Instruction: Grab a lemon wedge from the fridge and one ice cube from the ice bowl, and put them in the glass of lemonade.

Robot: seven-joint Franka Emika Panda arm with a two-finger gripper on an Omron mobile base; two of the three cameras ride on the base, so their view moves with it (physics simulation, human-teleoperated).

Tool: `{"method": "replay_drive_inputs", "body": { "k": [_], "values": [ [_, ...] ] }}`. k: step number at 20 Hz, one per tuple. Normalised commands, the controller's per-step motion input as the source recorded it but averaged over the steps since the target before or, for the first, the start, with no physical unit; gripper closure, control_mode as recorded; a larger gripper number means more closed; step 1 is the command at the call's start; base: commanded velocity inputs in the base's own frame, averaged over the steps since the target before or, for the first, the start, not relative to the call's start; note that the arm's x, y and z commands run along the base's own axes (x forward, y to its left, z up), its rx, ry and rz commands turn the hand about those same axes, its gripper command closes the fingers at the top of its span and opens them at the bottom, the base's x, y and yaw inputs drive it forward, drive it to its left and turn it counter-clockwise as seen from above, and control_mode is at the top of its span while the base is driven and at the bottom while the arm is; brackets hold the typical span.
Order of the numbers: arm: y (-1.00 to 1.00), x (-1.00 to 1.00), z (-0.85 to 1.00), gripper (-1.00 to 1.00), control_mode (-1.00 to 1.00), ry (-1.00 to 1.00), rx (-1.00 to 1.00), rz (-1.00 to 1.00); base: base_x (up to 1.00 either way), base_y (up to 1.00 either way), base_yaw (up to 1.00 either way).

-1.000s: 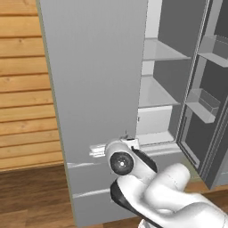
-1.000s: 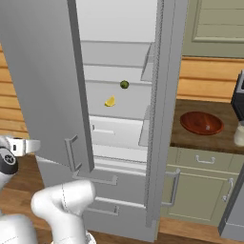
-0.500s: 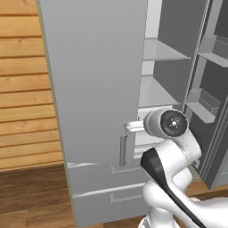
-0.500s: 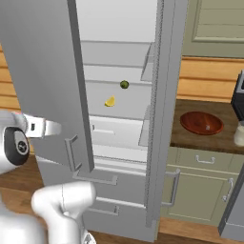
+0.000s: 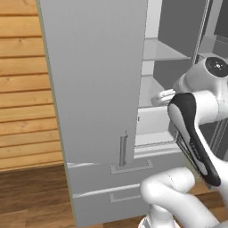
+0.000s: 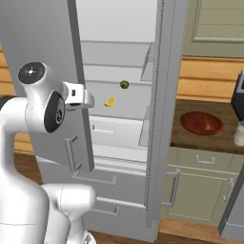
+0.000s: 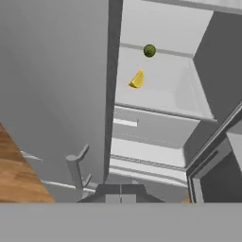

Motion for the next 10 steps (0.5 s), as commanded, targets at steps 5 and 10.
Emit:
{"method": "replay_drive_inputs", "body": {
  "k": [5, 10],
  "values": [
    [-0.05, 0.92, -0.02, 1.0, -1.0, 0.0, 0.01, 0.34, 0.0, 0.0, 0.0],
    [0.0, 0.45, 0.0, -1.0, -1.0, 0.06, 0.0, 0.21, 0.0, 0.0, 0.0]
  ]
}}
